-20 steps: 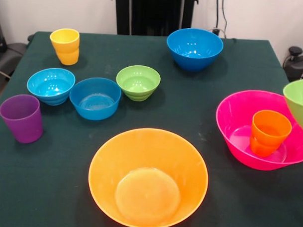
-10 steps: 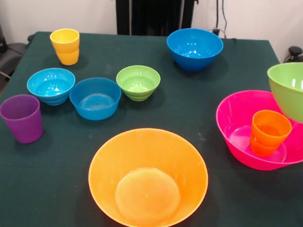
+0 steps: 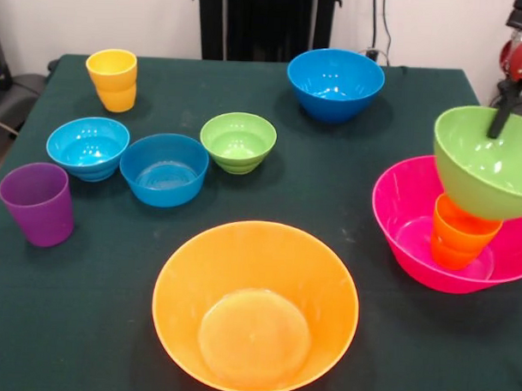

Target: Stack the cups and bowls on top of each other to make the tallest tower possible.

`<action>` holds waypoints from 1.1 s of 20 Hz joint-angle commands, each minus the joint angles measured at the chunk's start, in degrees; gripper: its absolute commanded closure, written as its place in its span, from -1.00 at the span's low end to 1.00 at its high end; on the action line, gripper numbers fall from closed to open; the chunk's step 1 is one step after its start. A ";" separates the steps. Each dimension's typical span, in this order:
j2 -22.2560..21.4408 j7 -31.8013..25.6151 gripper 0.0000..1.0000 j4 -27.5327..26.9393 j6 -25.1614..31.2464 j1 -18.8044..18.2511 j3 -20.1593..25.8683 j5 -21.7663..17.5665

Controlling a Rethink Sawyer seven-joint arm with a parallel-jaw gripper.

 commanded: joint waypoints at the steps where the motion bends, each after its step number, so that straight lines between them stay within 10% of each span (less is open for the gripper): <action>1: 4.01 11.51 1.00 -4.14 7.03 -1.27 -4.30 -2.70; 11: 4.35 10.28 1.00 -3.60 6.88 -2.30 -4.59 -2.00; 12: 4.21 10.32 -1.00 -3.40 6.80 -2.36 -4.51 -1.81; 22: -0.18 7.81 -1.00 0.24 -0.05 -4.37 0.63 0.11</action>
